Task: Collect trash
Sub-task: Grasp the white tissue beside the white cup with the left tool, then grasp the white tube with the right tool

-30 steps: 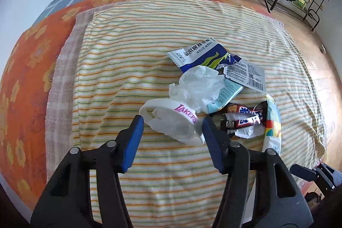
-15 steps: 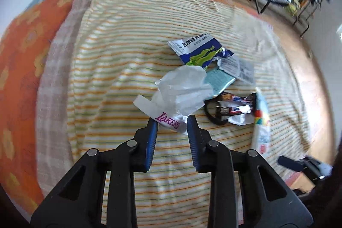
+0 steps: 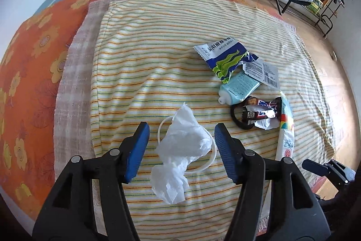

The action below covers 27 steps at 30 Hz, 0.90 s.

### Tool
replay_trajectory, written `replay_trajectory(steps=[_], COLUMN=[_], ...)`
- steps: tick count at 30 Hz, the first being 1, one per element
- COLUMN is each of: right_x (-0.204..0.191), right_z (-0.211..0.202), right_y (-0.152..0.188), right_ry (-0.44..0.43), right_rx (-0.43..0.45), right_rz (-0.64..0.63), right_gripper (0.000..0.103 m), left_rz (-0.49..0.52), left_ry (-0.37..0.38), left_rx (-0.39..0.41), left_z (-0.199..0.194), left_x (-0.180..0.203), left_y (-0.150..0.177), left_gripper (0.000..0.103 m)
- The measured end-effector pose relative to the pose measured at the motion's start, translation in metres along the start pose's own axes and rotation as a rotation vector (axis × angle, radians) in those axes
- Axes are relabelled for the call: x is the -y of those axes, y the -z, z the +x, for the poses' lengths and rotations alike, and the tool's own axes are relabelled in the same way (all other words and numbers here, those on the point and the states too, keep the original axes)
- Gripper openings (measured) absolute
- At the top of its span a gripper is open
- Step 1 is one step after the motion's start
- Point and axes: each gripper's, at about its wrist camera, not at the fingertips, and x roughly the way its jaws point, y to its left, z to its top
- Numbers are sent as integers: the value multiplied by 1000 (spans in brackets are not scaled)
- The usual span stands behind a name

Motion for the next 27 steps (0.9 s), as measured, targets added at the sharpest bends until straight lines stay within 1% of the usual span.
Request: replay_trajectory(steps=[4,7,8,9,10,11,12,14,18,19,20,24,25,26,27], right_x=[0,-1,-1,0,0,-1,-1,-3,-3,-3,-5,-12,-14,-16,-18], right_z=[3,7,9,10,12,14,16,21,29,31,33,39,40,41,41], right_y=[-1,-3,-4,-4,-5,-6,-8,-11,-18,-21,-22,-28,-29,-29,-29], right_ry=[4,4,-1,-4,-6,-6,-5,2,19,26,34,75,87,101,122], right_rx=[-2,-3,-6,-9,-11,-10,-10,-8,-2,5,10,29,36,44,48], right_rz=[2,8,13,16,19,22,22,22,35,30,22,-17,-30,-42,-57], right_gripper=[65,65,65,65,65,65,65,65,65,65,65,65,63,59,45], left_rz=[7,42,49,49,45,37,31,27,11,7,1,-24,-29,-35,-40], left_ry=[22,6,-4,-8,-8,-7,-4,3,32,37,40,54,65,78,83], left_rx=[-23,-41,-47,-53,-58,-62,-59,-52,-25,-19,-15,16,27,33,35], left_z=[0,4,7,10,11,13,14,13,6,4,2,-10,-13,-16,-18], left_x=[-1,5,6,7,6,5,4,2,-1,-2,-3,-11,-12,-14,-15], left_y=[2,7,8,9,9,9,9,9,8,7,6,4,4,5,5], left_gripper=[62,62,59,54,41,35,35,28,23,15,11,11,11,11,11])
